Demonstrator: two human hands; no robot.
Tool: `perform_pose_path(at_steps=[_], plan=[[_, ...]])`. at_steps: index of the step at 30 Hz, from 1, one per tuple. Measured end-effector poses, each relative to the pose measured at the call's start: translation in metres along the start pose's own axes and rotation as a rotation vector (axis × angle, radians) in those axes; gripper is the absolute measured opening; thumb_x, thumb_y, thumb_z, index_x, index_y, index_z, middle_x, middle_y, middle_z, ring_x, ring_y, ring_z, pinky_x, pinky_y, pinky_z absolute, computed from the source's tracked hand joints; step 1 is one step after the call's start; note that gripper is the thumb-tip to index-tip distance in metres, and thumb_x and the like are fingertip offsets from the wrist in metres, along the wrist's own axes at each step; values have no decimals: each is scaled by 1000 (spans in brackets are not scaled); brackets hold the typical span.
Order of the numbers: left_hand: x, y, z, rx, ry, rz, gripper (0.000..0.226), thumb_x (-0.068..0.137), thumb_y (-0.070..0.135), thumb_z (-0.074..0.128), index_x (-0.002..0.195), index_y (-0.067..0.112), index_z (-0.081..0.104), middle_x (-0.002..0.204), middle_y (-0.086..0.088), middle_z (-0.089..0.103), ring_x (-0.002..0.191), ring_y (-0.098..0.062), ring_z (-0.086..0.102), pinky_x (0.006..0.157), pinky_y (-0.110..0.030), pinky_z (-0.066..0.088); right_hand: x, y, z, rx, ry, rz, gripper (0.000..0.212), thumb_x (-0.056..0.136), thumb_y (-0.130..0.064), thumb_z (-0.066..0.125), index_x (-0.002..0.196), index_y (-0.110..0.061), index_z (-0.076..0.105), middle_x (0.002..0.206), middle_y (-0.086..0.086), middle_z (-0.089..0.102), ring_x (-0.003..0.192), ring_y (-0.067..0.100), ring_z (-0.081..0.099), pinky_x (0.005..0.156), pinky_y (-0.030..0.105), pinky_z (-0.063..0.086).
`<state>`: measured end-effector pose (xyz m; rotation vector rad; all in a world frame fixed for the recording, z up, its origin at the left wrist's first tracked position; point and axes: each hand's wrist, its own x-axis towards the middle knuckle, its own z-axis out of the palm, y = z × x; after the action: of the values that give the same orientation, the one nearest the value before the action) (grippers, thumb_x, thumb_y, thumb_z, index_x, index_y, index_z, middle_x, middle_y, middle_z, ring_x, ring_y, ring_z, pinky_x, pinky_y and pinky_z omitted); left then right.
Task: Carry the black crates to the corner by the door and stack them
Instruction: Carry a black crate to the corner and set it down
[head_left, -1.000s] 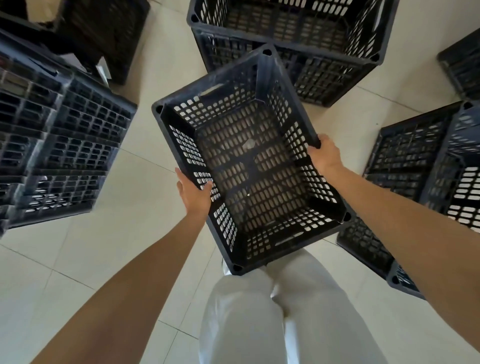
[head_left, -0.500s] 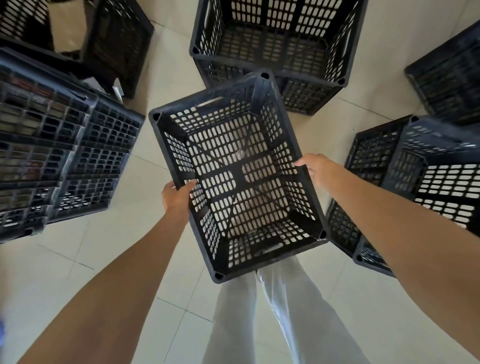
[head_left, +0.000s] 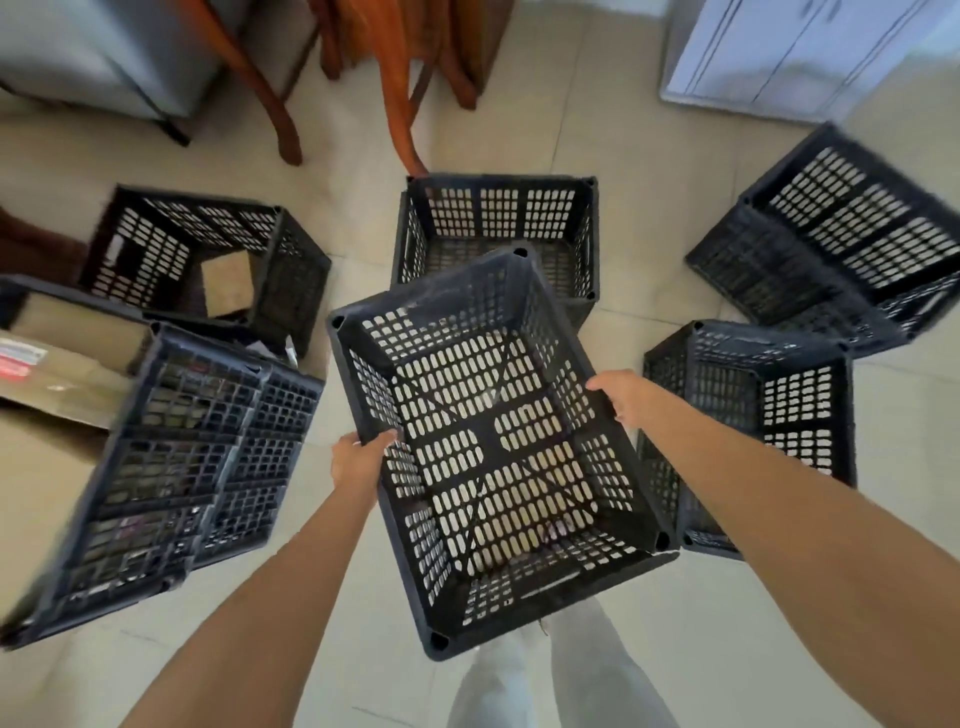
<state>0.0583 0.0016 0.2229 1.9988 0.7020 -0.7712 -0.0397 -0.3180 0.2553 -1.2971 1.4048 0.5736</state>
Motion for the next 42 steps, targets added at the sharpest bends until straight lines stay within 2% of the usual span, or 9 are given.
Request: perform_pose_path(at_steps=[10, 16, 18, 23, 26, 30, 33, 38, 42], plan=[[-106, 78, -27, 320, -100, 377, 46, 81, 14, 78, 120, 4, 57, 113, -16, 69, 100, -34, 68, 88, -45, 56, -125, 41, -69, 368, 198, -91, 43, 93, -5, 52, 135, 1, 43, 133, 16, 54, 117, 30, 53, 88, 37, 46], [-169, 116, -12, 569, -193, 683, 34, 80, 12, 78, 106, 5, 56, 111, -18, 69, 103, -35, 66, 91, -49, 54, -176, 84, -125, 514, 291, -101, 6, 91, 0, 51, 92, -4, 45, 108, 14, 53, 92, 25, 52, 79, 34, 44], [-192, 129, 3, 638, -228, 760, 35, 81, 20, 78, 105, 1, 60, 108, -15, 71, 101, -33, 67, 91, -48, 54, -202, 97, -141, 586, 296, -87, 11, 93, 2, 49, 83, -3, 48, 109, 12, 52, 92, 24, 53, 86, 35, 44], [-251, 148, 49, 660, -322, 857, 42, 83, 20, 76, 117, 2, 60, 115, -14, 69, 105, -30, 66, 93, -43, 54, -249, 147, -187, 713, 348, -85, 41, 95, 2, 48, 136, 1, 43, 139, 14, 49, 129, 30, 47, 98, 36, 41], [-287, 150, 85, 682, -409, 890, 42, 83, 17, 76, 119, 3, 58, 115, -15, 68, 106, -30, 66, 95, -46, 54, -268, 188, -216, 791, 412, -98, 38, 96, 4, 47, 134, 6, 42, 130, 21, 51, 125, 33, 50, 100, 37, 42], [-341, 145, 149, 789, -472, 1002, 41, 83, 22, 76, 116, 2, 62, 112, -13, 70, 103, -28, 66, 84, -32, 50, -281, 247, -257, 915, 499, -65, 5, 95, 5, 46, 98, 2, 48, 97, 19, 47, 91, 30, 51, 105, 43, 39], [-379, 133, 204, 818, -563, 1003, 45, 84, 20, 75, 121, 0, 59, 116, -15, 68, 107, -31, 65, 84, -34, 49, -288, 292, -293, 987, 556, -48, 14, 93, 6, 47, 106, 1, 47, 99, 21, 49, 97, 30, 49, 96, 43, 43], [-441, 110, 292, 838, -726, 981, 35, 88, 15, 70, 120, 2, 62, 116, -16, 68, 110, -34, 65, 99, -45, 51, -295, 360, -359, 1062, 627, -12, 31, 95, 6, 46, 126, 6, 47, 139, 27, 45, 119, 37, 52, 105, 44, 39], [-495, 96, 364, 805, -709, 1008, 32, 86, 12, 71, 116, -1, 66, 115, -16, 69, 106, -34, 66, 96, -46, 53, -292, 415, -421, 1062, 636, -8, 36, 95, 6, 47, 130, 8, 45, 131, 27, 49, 97, 30, 49, 102, 42, 42]])
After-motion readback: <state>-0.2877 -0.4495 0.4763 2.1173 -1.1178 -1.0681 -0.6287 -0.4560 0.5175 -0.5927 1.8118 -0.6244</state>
